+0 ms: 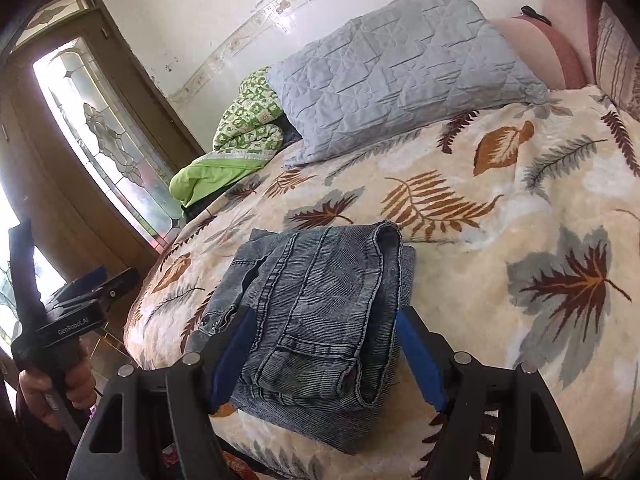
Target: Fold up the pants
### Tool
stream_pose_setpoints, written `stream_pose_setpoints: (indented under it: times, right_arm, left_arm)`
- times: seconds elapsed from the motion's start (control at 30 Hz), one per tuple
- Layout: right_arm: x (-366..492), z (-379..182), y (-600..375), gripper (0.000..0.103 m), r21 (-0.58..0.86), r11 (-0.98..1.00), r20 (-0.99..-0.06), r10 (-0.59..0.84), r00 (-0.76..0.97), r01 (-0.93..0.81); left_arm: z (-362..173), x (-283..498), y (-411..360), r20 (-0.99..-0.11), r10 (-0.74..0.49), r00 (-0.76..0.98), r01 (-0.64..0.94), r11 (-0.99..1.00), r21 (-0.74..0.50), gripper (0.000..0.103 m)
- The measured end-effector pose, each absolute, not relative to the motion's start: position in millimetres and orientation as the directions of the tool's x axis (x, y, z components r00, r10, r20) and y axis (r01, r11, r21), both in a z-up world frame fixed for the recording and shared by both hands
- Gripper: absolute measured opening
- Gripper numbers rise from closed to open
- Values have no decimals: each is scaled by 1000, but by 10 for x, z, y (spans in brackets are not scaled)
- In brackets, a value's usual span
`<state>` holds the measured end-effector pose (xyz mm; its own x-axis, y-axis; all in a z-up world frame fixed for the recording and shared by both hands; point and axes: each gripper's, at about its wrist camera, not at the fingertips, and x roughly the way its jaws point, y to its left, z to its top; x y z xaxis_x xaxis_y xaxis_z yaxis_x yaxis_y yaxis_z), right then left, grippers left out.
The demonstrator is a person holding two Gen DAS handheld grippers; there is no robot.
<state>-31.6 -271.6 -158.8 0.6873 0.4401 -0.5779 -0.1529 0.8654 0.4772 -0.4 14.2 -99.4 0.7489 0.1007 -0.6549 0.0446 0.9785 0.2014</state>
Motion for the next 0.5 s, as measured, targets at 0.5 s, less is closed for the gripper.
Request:
stream_pose_setpoints:
  times: [0.5]
  right_arm:
    - [-250,-1667,-2713,75,476,870,-606,428,670,-126]
  left_arm:
    - [-1198,90,281,-687,119,717,20,981,191,103]
